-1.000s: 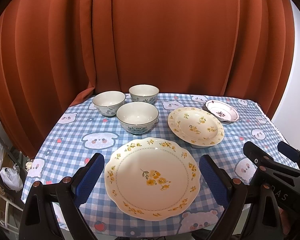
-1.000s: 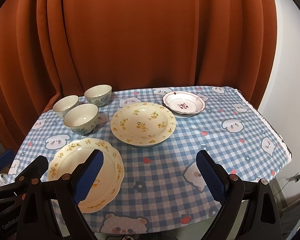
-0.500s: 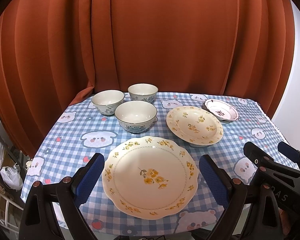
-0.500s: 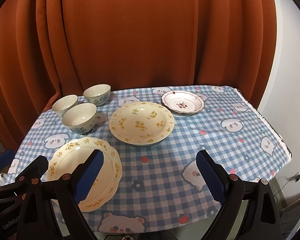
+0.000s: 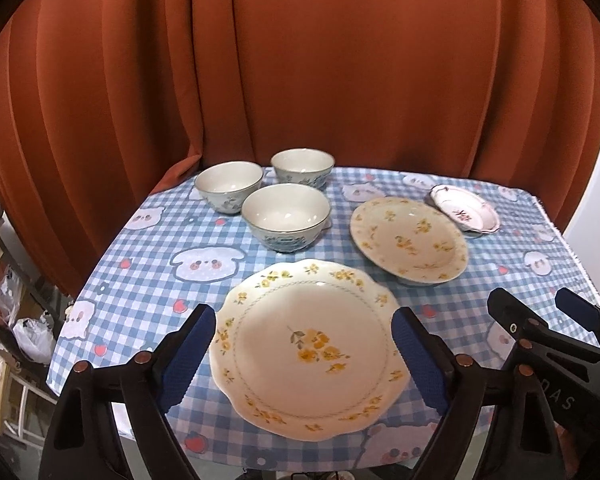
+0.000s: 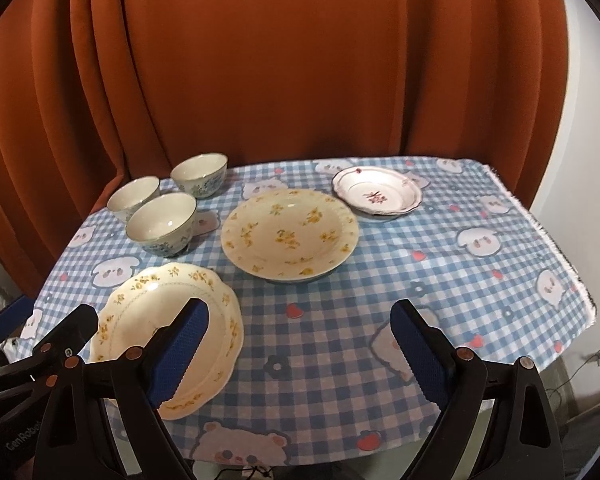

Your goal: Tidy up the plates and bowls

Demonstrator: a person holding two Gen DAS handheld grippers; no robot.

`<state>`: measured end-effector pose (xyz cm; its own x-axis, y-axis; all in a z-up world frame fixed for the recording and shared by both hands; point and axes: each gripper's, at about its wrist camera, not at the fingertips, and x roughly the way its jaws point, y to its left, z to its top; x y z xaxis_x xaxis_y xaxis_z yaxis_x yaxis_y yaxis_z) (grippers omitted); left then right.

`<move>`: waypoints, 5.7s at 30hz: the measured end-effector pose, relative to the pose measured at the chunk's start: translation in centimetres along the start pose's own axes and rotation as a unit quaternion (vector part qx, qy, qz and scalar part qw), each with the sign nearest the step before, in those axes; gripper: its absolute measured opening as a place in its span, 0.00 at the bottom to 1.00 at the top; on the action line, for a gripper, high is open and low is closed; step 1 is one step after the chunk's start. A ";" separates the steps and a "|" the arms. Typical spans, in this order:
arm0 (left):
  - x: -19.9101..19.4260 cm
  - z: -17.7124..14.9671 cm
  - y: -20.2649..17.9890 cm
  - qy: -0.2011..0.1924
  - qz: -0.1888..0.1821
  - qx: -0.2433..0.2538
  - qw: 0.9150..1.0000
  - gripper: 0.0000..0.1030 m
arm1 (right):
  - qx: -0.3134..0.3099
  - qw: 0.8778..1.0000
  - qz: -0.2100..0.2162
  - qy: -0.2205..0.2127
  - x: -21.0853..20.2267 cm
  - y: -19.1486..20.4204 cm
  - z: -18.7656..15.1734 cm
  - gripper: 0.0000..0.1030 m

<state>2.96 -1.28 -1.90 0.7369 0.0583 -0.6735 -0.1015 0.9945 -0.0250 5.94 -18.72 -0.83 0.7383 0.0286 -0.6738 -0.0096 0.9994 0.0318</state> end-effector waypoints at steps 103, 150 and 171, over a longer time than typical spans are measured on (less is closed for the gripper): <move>16.0 -1.0 -23.3 0.220 -0.031 -0.015 0.975 0.66 | -0.003 0.974 0.007 0.227 16.8 -21.3 1.8 0.72; 12.2 1.0 -18.9 0.165 -0.099 0.059 0.980 0.78 | 0.023 0.987 -0.036 0.155 11.7 -16.9 3.2 0.82; 15.6 5.8 -8.3 0.154 -0.092 0.061 0.982 0.80 | 0.046 0.989 -0.052 0.130 13.6 -4.7 6.3 0.83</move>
<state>19.15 -8.16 -7.87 0.4967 -0.1337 -0.8576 0.1098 0.9898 -0.0907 20.26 -23.14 -5.50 0.5335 -0.0599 -0.8437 0.1279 0.9917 0.0105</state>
